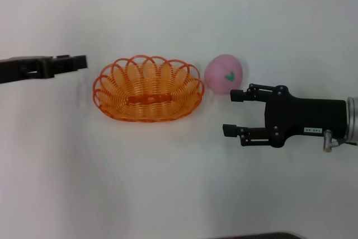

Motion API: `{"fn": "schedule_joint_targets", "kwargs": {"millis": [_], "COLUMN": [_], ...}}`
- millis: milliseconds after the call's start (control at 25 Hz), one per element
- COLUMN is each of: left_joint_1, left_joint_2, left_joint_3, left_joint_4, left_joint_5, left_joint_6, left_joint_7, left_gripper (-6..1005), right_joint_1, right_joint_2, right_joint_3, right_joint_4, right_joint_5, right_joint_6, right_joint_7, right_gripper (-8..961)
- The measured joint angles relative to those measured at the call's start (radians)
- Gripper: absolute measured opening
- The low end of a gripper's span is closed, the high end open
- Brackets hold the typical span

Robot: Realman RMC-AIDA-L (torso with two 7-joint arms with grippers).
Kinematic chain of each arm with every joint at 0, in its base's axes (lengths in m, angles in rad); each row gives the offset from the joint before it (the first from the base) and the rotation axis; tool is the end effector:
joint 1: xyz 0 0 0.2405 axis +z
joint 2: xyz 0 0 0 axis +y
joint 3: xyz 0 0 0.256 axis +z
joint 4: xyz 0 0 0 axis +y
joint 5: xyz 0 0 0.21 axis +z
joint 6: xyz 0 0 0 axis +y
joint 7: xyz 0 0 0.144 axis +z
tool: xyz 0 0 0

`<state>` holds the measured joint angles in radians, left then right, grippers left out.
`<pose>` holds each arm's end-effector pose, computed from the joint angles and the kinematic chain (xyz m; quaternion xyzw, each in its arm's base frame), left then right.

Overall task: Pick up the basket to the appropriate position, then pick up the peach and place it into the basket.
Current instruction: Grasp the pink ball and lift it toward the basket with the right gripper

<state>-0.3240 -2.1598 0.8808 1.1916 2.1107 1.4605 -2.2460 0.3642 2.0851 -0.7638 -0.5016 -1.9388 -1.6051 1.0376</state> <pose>-0.2632 0.3194 0.0318 -0.8388 -0.4858 -0.1731 0.1747 0.3021 0.2583 -0.0335 -0.9439 0.1709 0.2583 0.1143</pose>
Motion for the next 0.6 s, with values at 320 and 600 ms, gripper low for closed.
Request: {"fn": "schedule_joint_targets", "kwargs": {"millis": [320, 600], "left_joint_1": [0.003, 0.052], "left_joint_2": [0.0, -0.004], "left_joint_3": [-0.007, 0.033], "left_joint_4": [-0.051, -0.092], "left_joint_5": [-0.118, -0.116], "left_joint_6": [0.183, 0.206], "left_joint_7": [0.396, 0.666], "left_gripper": [501, 502], "right_joint_1": [0.013, 0.023], "right_joint_2": [-0.003, -0.002], "right_joint_3": [0.006, 0.035], "right_joint_4": [-0.001, -0.014], "right_joint_5": [0.0, 0.0], "right_joint_6": [-0.003, -0.009], "right_joint_7": [0.047, 0.085], "right_gripper": [828, 827]}}
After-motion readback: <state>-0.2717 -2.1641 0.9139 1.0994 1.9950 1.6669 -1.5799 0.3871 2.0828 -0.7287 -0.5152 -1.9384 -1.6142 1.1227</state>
